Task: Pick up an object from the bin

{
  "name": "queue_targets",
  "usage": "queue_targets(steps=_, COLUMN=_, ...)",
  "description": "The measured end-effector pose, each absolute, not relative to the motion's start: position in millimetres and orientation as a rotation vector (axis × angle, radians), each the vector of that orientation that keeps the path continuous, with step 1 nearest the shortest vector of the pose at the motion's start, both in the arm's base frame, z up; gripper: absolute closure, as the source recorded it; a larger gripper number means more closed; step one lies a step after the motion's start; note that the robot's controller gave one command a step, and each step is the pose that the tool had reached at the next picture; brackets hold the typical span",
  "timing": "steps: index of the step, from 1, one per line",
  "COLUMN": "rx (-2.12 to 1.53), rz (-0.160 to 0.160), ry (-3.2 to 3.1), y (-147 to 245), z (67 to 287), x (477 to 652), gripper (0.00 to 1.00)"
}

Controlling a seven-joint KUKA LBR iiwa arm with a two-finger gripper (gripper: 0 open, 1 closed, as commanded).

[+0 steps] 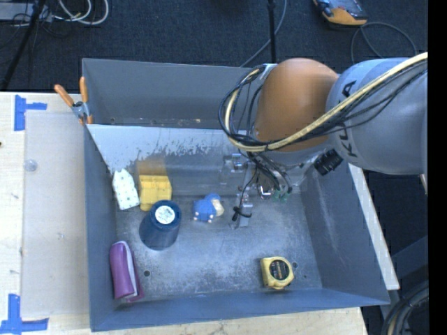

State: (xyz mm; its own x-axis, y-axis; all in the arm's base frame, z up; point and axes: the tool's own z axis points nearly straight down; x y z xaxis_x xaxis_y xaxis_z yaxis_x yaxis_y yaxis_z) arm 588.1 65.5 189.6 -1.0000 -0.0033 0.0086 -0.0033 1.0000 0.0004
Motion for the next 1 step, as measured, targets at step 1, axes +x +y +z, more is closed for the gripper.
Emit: queue_targets(steps=1, rx=0.003, rz=-0.001, ry=-3.140, y=65.2, z=194.1, x=589.6, gripper=0.00)
